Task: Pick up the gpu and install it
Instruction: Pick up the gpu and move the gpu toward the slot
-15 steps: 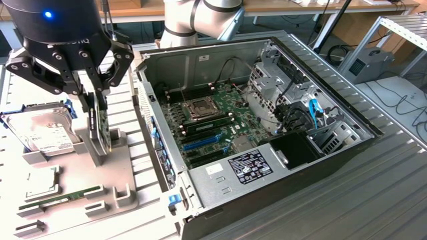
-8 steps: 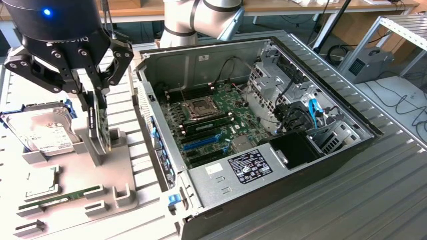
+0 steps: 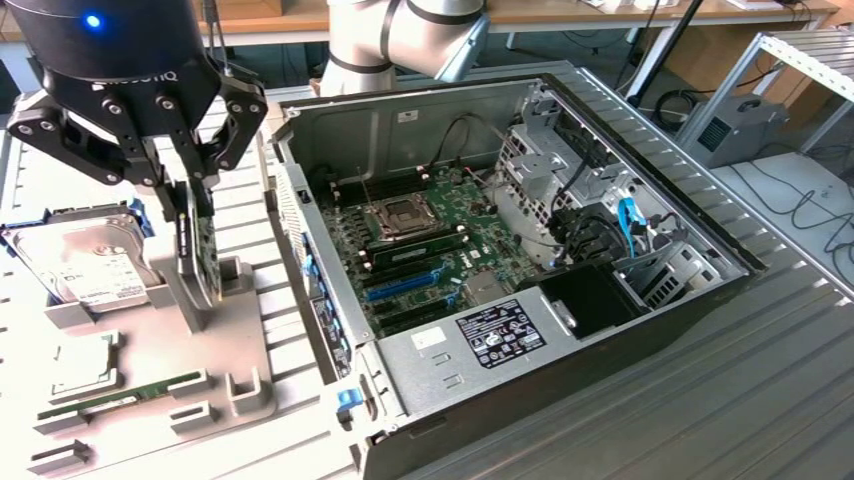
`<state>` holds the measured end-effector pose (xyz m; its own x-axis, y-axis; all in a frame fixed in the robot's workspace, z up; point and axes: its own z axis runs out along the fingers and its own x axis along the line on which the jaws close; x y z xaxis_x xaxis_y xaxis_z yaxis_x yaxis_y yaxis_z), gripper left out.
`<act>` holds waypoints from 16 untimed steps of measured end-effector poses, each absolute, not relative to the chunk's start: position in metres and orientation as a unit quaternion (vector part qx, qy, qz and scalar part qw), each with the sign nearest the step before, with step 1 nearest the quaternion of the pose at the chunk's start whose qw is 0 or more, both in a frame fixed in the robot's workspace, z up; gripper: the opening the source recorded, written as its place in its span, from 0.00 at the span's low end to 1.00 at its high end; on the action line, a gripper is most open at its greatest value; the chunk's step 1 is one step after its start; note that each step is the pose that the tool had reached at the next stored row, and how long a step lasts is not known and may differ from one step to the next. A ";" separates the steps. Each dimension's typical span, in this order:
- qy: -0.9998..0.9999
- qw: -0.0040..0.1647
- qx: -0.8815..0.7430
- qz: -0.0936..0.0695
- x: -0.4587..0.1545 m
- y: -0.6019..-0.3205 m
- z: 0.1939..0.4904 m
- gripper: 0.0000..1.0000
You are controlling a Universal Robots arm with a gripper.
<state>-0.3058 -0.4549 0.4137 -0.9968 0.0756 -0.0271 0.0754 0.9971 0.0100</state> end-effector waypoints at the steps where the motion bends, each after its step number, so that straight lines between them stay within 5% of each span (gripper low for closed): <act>1: 0.999 0.014 0.038 0.005 -0.306 -0.455 0.414 0.26; 16: 0.999 0.014 0.038 0.004 -0.306 -0.455 0.418 0.26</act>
